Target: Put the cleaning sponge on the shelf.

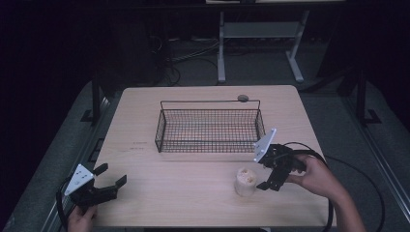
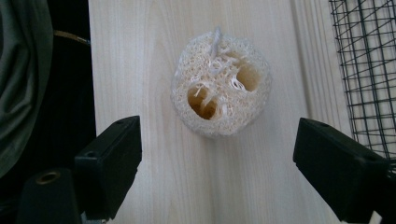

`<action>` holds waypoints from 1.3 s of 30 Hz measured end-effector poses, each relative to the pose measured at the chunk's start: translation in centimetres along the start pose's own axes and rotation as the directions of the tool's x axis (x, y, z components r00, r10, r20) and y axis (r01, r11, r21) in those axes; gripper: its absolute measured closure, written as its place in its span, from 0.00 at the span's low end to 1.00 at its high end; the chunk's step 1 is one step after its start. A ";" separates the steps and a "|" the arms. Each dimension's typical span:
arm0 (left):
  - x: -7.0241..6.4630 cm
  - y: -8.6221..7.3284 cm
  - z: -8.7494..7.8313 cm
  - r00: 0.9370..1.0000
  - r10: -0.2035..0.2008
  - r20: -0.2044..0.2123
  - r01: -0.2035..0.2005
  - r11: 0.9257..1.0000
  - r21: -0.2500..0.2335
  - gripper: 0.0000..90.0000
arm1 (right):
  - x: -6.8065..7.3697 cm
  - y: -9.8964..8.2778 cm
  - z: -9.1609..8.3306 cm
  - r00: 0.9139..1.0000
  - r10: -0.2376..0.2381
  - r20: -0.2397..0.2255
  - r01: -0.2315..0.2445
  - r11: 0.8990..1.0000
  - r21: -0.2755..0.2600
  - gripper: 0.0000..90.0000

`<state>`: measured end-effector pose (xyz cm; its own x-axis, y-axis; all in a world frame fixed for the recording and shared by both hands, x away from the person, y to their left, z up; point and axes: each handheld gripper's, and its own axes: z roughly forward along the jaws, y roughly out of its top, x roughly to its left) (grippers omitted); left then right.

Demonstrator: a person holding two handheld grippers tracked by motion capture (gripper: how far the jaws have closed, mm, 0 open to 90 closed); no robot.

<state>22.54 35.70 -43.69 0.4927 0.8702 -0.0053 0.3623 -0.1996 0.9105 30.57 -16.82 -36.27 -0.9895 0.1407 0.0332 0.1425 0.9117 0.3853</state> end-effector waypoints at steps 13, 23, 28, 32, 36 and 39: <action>0.0 0.1 -0.1 1.000 -0.001 0.003 0.001 1.000 -0.007 0.15 | -0.3 1.4 1.6 0.999 -0.019 -0.030 0.019 0.999 0.026 0.17; 0.0 0.1 -0.1 1.000 -0.005 0.006 0.005 1.000 -0.014 0.15 | -0.6 1.8 2.6 0.999 -0.021 -0.047 0.023 0.999 0.037 0.17; 0.0 0.1 -0.1 1.000 -0.008 0.004 0.008 1.000 -0.012 0.15 | -0.7 1.8 3.2 0.998 -0.016 -0.056 0.019 0.999 0.044 0.17; 0.0 0.1 -0.1 1.000 -0.005 0.005 0.005 1.000 -0.011 0.15 | -0.8 2.0 3.5 0.998 -0.016 -0.058 0.019 0.999 0.051 0.17; 0.0 0.1 -0.1 1.000 -0.008 0.004 0.008 1.000 -0.012 0.15 | -0.8 2.0 3.6 0.998 -0.015 -0.060 0.018 0.998 0.055 0.20; 0.0 0.1 -0.1 1.000 -0.002 0.006 0.002 1.000 -0.012 0.15 | -0.8 1.9 3.6 0.998 -0.015 -0.055 0.018 0.999 0.052 0.22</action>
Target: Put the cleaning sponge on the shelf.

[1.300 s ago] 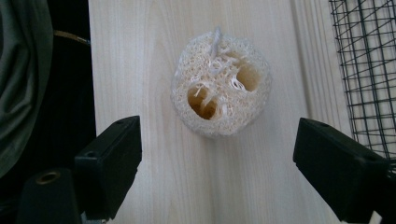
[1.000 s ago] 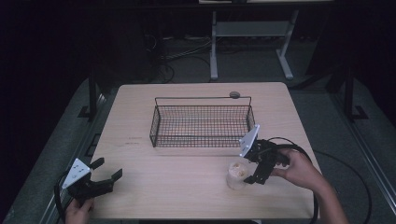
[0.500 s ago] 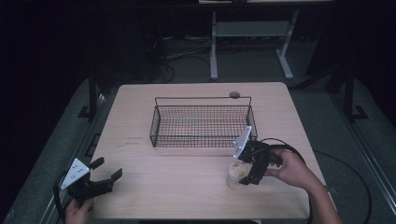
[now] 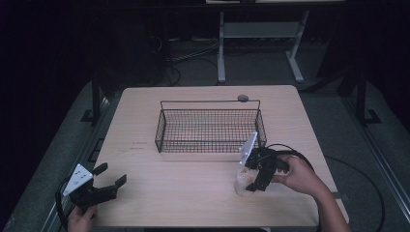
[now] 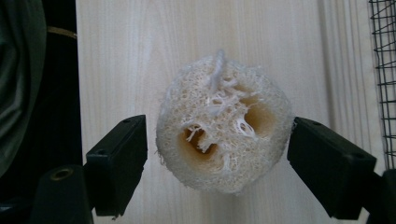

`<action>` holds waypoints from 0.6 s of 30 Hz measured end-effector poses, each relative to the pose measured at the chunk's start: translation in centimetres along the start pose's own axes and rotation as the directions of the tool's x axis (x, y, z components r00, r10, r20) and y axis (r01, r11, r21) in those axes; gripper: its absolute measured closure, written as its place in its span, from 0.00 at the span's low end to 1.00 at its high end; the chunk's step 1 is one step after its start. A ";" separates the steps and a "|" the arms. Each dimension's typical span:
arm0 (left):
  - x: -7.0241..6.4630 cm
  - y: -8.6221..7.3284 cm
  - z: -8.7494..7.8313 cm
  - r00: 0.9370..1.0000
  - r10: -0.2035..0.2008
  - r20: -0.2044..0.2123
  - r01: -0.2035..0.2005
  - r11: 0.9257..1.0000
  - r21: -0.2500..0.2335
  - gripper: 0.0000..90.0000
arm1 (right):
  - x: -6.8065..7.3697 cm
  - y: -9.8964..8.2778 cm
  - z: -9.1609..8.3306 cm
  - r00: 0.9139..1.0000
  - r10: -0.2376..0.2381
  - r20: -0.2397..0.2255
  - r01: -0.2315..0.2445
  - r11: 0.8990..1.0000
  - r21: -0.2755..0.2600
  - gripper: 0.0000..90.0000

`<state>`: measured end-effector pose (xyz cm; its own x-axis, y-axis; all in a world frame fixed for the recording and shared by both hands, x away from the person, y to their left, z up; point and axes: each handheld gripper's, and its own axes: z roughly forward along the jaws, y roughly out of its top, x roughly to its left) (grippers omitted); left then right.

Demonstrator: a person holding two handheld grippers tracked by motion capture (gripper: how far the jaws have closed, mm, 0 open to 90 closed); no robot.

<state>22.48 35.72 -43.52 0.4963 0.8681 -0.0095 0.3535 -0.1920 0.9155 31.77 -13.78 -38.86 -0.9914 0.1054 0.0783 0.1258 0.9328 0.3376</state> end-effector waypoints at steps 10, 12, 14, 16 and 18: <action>0.0 0.0 0.0 1.000 -0.003 -0.001 0.003 1.000 -0.001 0.16 | -0.2 0.1 0.4 1.000 -0.002 0.004 0.002 1.000 0.010 0.26; 0.0 0.0 0.0 1.000 -0.005 -0.001 0.005 1.000 -0.003 0.15 | -0.2 0.1 0.4 1.000 -0.004 0.002 0.004 1.000 0.012 0.26; 0.0 0.0 0.0 1.000 -0.004 -0.001 0.004 1.000 -0.003 0.15 | -0.2 0.1 0.5 1.000 -0.006 0.003 0.006 1.000 0.013 0.28; 0.0 0.0 -0.1 1.000 -0.006 -0.002 0.006 1.000 -0.004 0.15 | -0.2 0.1 0.4 1.000 -0.002 -0.004 0.002 1.000 0.016 0.30; 0.0 0.0 -0.1 1.000 -0.007 -0.001 0.007 1.000 -0.006 0.16 | -0.2 0.1 0.4 1.000 -0.003 -0.002 0.003 1.000 0.016 0.30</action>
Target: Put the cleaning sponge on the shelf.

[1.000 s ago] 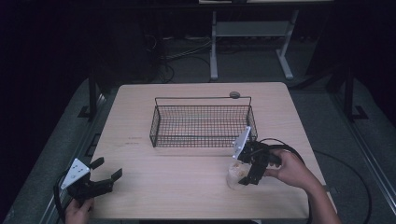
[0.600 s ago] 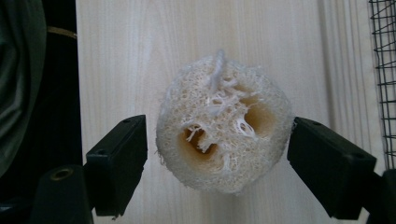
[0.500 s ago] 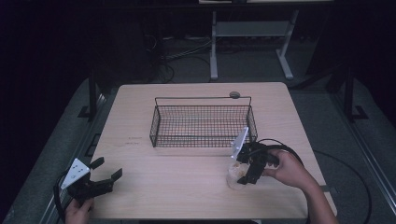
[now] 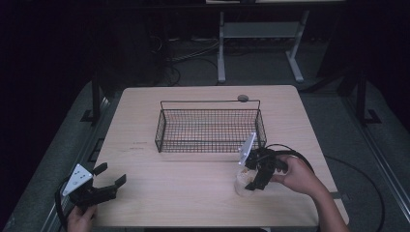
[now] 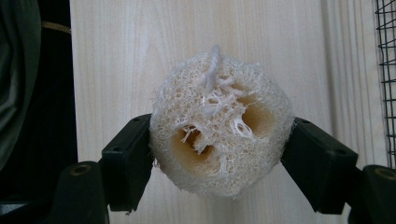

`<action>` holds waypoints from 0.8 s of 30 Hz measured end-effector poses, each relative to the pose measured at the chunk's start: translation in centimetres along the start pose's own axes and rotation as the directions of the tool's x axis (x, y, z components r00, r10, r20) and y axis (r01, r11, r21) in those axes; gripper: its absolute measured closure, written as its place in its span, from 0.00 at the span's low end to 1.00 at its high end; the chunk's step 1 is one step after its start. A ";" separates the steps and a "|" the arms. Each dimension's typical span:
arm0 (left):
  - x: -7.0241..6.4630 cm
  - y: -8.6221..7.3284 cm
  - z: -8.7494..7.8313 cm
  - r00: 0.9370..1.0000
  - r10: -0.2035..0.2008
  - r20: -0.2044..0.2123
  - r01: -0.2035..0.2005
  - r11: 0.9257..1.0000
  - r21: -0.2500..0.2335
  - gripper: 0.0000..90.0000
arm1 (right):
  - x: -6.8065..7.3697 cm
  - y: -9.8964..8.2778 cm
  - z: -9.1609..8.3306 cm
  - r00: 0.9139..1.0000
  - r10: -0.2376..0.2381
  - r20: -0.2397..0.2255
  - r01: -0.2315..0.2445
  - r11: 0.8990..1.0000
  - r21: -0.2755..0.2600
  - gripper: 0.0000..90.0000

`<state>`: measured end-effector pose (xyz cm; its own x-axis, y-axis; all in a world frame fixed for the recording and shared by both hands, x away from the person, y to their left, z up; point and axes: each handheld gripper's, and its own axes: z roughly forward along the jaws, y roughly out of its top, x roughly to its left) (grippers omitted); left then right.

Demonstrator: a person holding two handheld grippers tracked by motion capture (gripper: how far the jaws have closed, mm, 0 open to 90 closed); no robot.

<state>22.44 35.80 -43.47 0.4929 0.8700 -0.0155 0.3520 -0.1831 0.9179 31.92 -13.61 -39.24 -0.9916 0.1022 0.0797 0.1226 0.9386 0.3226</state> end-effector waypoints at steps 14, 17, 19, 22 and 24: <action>0.0 0.0 0.1 1.000 0.000 0.001 0.000 1.000 0.001 0.15 | -0.1 -0.1 -0.9 1.000 -0.002 -0.002 0.002 0.999 -0.039 0.31; -0.1 0.0 0.0 1.000 0.000 0.001 0.000 1.000 0.000 0.16 | -0.1 0.1 -1.3 1.000 -0.004 0.002 0.004 0.999 -0.039 0.31; 0.0 0.0 0.0 1.000 -0.001 0.001 0.001 1.000 -0.001 0.15 | -0.2 0.3 -1.6 1.000 -0.010 0.004 0.010 0.999 -0.042 0.31; 0.0 0.0 0.0 1.000 -0.002 0.000 0.002 1.000 -0.002 0.15 | -0.4 0.6 -2.0 1.000 -0.014 0.002 0.014 0.999 -0.048 0.31; 0.0 0.0 0.0 1.000 -0.003 -0.001 0.003 1.000 -0.002 0.15 | -0.5 0.8 -2.4 1.000 -0.014 0.006 0.015 0.999 -0.048 0.31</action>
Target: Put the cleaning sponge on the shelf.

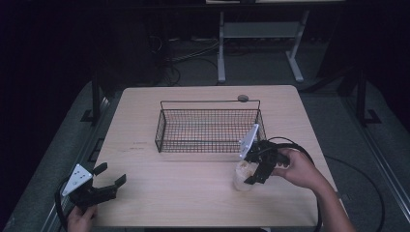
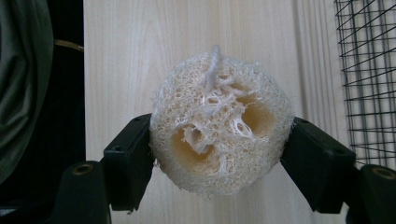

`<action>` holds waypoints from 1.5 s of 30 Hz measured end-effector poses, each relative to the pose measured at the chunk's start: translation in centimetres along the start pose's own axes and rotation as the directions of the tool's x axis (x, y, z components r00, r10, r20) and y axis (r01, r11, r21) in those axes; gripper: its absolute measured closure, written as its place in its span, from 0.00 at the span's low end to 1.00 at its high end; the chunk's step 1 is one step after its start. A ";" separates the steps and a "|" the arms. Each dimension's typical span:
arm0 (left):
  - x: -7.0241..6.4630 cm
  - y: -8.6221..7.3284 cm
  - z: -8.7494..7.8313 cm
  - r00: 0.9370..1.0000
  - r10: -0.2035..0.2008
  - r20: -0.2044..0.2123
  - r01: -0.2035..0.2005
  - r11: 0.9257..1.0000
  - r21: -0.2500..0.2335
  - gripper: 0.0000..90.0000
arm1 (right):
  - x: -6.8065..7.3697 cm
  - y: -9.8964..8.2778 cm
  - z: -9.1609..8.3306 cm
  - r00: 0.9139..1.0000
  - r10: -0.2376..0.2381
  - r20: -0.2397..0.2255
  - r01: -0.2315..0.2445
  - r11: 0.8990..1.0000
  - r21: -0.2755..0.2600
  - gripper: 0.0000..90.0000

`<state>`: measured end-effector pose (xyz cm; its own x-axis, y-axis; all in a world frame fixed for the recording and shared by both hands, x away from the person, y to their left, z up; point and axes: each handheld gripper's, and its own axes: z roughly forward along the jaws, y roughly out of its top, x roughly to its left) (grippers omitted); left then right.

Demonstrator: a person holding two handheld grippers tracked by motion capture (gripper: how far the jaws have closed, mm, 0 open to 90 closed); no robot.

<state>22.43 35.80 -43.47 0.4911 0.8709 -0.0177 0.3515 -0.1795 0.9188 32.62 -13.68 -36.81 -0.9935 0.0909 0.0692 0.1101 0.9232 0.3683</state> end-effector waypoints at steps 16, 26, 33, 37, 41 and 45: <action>0.0 0.0 0.0 1.000 0.001 0.001 -0.001 1.000 0.000 0.16 | -1.2 1.5 -2.1 1.000 -0.014 0.005 0.014 1.000 -0.007 0.31; 0.0 0.0 0.0 1.000 -0.001 0.001 0.001 1.000 0.000 0.16 | -2.1 2.4 -2.9 1.000 -0.016 -0.004 0.016 1.000 -0.008 0.31; 0.0 0.0 0.0 1.000 -0.002 0.002 0.002 1.000 -0.001 0.15 | -2.6 2.8 -3.3 1.000 -0.012 -0.003 0.012 1.000 -0.008 0.31; 0.0 0.0 0.0 1.000 -0.001 0.001 0.001 1.000 -0.001 0.16 | -2.7 3.2 -3.6 1.000 -0.017 -0.003 0.017 1.000 0.001 0.31; 0.0 0.0 0.0 1.000 -0.001 0.001 0.001 1.000 -0.001 0.16 | -2.9 3.7 -4.2 1.000 -0.020 0.003 0.020 1.000 -0.001 0.31; 0.0 0.0 0.0 1.000 -0.002 0.002 0.002 1.000 -0.001 0.15 | -3.2 4.0 -4.8 1.000 -0.021 0.004 0.021 1.000 -0.013 0.31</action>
<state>22.46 35.82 -43.43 0.4922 0.8703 -0.0200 0.3514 -0.1776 0.9192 36.41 -12.06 -31.12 -0.9956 0.0734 0.0578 0.0900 0.9198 0.3820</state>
